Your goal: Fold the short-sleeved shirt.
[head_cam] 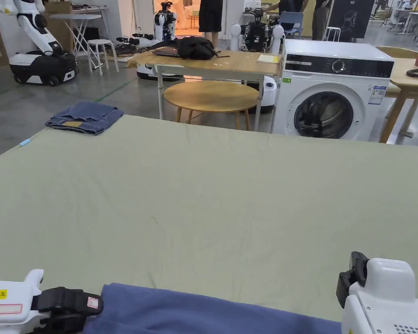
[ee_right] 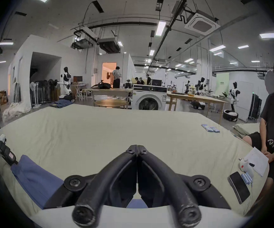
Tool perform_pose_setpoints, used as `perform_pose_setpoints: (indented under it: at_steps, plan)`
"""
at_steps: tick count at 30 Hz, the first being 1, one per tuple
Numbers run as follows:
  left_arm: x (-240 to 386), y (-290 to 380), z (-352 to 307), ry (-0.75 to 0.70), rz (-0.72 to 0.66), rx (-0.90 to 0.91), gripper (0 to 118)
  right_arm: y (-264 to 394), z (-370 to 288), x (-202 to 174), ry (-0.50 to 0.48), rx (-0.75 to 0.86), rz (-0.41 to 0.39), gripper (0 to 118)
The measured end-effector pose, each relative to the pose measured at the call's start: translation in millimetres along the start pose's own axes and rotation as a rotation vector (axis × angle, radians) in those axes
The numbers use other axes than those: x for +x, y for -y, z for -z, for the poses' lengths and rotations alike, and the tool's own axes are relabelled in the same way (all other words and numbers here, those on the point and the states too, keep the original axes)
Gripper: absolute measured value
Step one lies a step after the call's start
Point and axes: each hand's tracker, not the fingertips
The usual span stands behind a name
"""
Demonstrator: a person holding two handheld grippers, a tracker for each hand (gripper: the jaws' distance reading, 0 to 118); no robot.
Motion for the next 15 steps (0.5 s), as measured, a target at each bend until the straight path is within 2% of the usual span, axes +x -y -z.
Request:
perform_pose_setpoints:
  at_steps: [3,7,8,9,10,11,12,14,15]
  plan:
    - [3,4,26,0.098,-0.034,-0.026,62,2,-1,1,-0.001,-0.008,0.000,0]
    - [13,1,50,0.107,-0.031,-0.038,60,6,0,0,-0.007,-0.028,-0.015,0]
    - [16,-1,55,0.105,-0.027,-0.064,50,7,1,0,-0.008,-0.034,-0.016,0]
    - [20,-1,57,0.096,-0.020,-0.079,50,8,2,0,-0.010,-0.039,-0.015,0]
    - [23,-2,56,0.039,0.002,-0.073,43,10,2,1,-0.012,-0.044,-0.011,0]
    - [31,0,60,-0.060,0.049,-0.063,21,10,3,1,-0.011,-0.048,-0.006,0]
    - [35,1,63,-0.138,0.080,-0.057,5,11,3,2,-0.010,-0.051,-0.001,0]
    - [29,4,59,-0.059,0.060,-0.051,3,11,4,4,-0.010,-0.056,0.007,0]
    - [35,5,58,-0.077,0.068,-0.035,3,11,4,5,-0.011,-0.059,0.009,0]
